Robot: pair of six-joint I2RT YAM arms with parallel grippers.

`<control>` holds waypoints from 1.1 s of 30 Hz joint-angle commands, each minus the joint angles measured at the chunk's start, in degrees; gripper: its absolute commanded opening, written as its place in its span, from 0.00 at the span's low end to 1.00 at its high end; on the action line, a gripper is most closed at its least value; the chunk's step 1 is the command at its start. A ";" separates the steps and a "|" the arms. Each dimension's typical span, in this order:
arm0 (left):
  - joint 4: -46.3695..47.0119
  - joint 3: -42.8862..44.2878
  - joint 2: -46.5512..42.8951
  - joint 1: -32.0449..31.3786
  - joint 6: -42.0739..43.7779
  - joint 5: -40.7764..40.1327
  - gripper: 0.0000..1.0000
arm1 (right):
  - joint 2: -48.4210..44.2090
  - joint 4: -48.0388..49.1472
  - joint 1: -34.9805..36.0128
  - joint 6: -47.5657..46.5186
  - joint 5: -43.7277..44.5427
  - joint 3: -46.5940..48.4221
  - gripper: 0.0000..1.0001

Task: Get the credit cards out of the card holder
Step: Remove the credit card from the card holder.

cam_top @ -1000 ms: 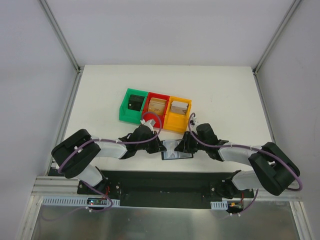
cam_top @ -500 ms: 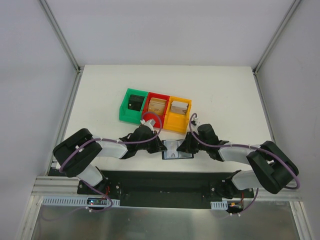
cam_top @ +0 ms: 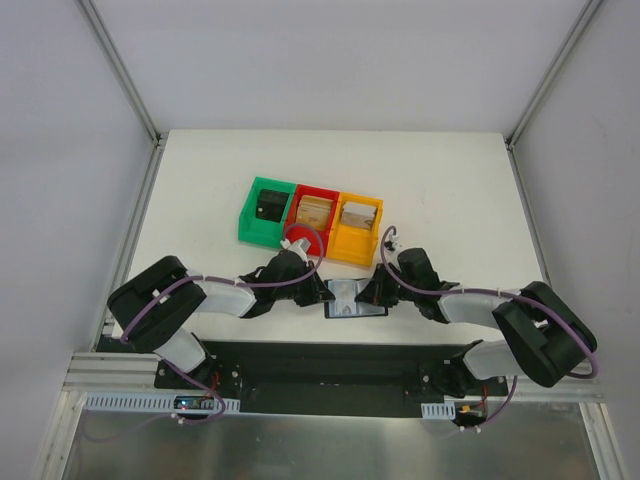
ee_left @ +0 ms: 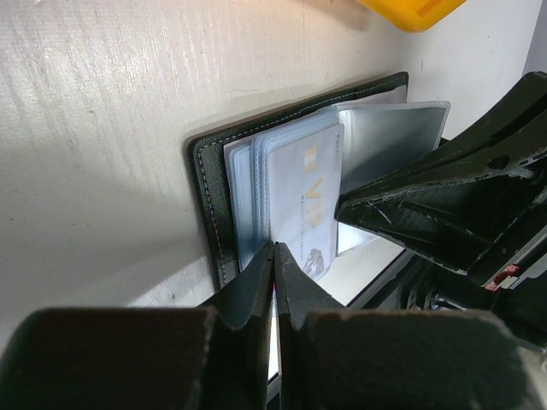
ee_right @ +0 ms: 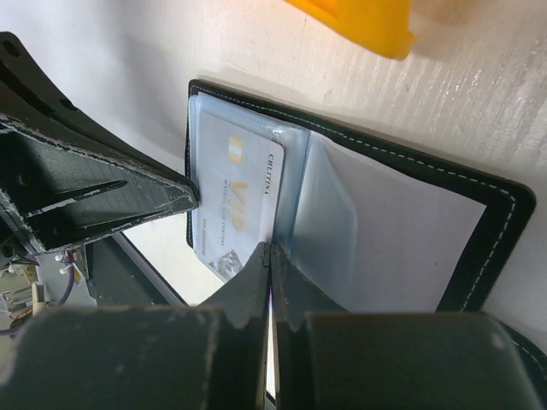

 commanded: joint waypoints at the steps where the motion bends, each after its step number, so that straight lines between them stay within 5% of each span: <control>1: -5.99 -1.01 1.95 -0.70 0.32 -3.63 0.00 | -0.93 2.58 -0.46 0.00 -1.93 -0.98 0.00; 15: -6.78 -1.01 2.66 -0.70 -0.47 -3.80 0.00 | -2.96 3.19 -2.04 0.00 -3.16 -2.30 0.00; 20: -6.78 -0.92 2.74 -0.62 -0.47 -3.72 0.00 | -2.96 4.60 -2.04 0.61 -4.39 -2.22 0.30; 23: -6.70 -0.84 2.83 -0.62 -0.47 -3.72 0.00 | -3.31 5.04 -2.04 1.14 -4.30 -2.22 0.36; 29: -6.70 -0.66 3.10 -0.70 -0.65 -3.45 0.00 | -1.82 7.23 -2.04 2.19 -5.18 -2.48 0.36; 33: -6.52 -0.66 3.45 -0.62 -0.65 -3.36 0.00 | -0.15 10.48 -2.04 3.69 -6.32 -2.74 0.27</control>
